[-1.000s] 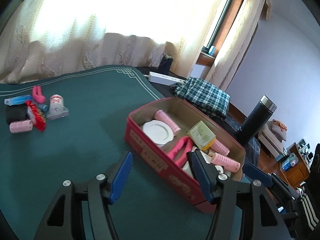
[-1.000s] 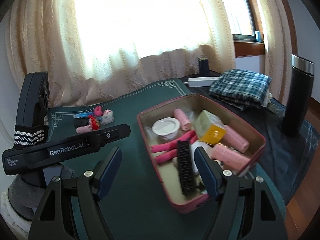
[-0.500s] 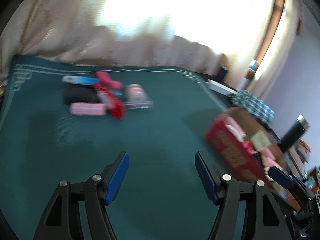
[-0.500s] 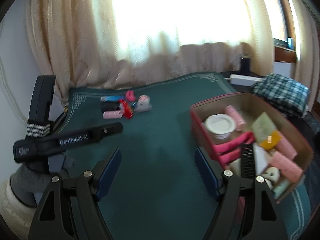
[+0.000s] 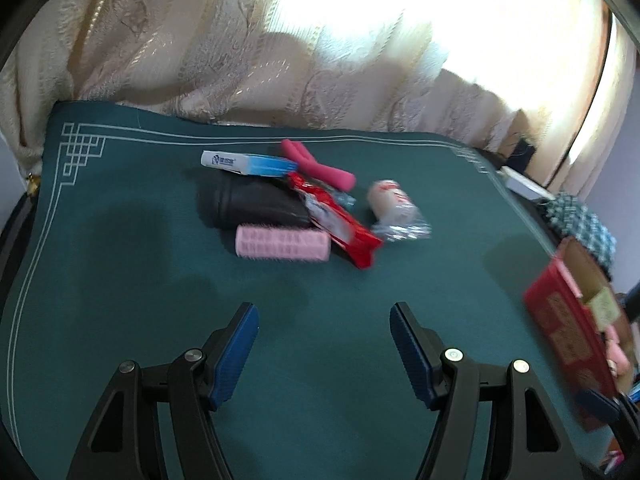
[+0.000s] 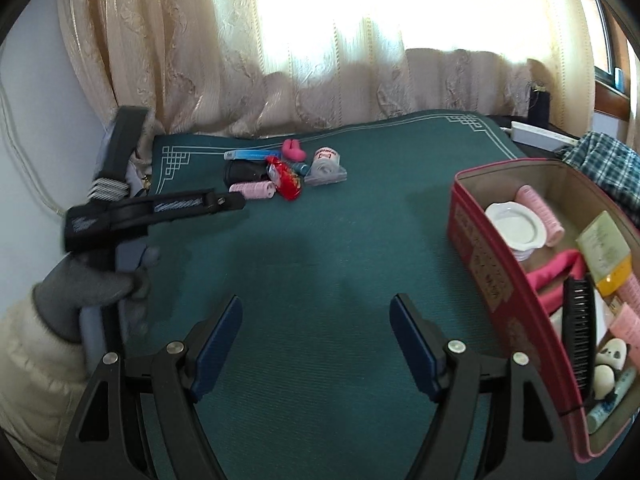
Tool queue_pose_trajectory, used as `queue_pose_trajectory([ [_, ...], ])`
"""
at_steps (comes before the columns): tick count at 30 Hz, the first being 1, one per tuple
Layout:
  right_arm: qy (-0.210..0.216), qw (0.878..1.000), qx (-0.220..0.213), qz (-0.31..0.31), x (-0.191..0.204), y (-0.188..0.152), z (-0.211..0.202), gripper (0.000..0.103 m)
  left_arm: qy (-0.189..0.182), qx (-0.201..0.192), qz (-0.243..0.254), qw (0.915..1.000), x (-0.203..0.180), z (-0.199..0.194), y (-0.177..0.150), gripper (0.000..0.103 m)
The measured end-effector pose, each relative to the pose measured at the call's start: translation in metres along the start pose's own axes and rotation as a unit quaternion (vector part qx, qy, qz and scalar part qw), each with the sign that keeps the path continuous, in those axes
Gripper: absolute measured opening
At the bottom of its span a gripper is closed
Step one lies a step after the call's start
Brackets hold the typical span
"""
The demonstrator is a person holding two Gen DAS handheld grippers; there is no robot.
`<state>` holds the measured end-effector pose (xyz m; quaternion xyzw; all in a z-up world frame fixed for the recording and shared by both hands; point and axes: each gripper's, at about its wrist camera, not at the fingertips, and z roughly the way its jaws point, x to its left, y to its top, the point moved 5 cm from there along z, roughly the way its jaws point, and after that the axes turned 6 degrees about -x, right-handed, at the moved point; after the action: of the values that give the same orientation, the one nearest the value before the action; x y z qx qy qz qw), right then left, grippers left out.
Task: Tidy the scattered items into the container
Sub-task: 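Move both tools back over the remaining pile, then grasp a pink roller with the left tool while the right tool grasps the white tape roll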
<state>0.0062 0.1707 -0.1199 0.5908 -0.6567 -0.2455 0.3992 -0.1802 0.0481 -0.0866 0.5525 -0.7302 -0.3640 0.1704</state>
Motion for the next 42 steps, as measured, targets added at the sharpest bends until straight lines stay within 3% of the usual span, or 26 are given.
queue_pose_trajectory([
  [9, 0.004, 1.000, 0.018, 0.014, -0.010, -0.003, 0.015, 0.079, 0.026, 0.018, -0.015, 0.9994, 0.021, 0.057, 0.016, 0.070],
  [20, 0.011, 0.999, 0.034, 0.014, -0.010, -0.008, 0.026, 0.079, 0.033, 0.016, 0.004, 0.9993, 0.022, 0.076, 0.027, 0.072],
  [21, 0.010, 0.999, 0.035, 0.014, -0.010, -0.009, 0.026, 0.079, 0.034, 0.016, 0.005, 0.9993, 0.022, 0.076, 0.027, 0.070],
  [22, 0.009, 0.999, 0.035, 0.015, -0.010, -0.009, 0.026, 0.079, 0.037, 0.015, 0.008, 0.9992, 0.022, 0.076, 0.028, 0.058],
  [23, 0.009, 0.999, 0.035, 0.015, -0.010, -0.009, 0.026, 0.079, 0.044, 0.015, 0.012, 0.9988, 0.023, 0.076, 0.028, 0.053],
  [27, 0.009, 0.999, 0.034, 0.018, -0.007, -0.008, 0.025, 0.079, 0.035, 0.013, 0.006, 0.9993, 0.029, 0.067, 0.024, 0.039],
  [35, 0.016, 0.999, 0.029, 0.013, 0.005, 0.007, 0.035, 0.079, 0.018, 0.015, 0.003, 0.9997, 0.036, 0.047, 0.006, 0.029],
  [42, 0.009, 1.000, 0.014, 0.016, 0.011, 0.056, 0.076, 0.079, 0.003, 0.016, -0.010, 0.9998, 0.044, 0.033, -0.006, 0.028],
])
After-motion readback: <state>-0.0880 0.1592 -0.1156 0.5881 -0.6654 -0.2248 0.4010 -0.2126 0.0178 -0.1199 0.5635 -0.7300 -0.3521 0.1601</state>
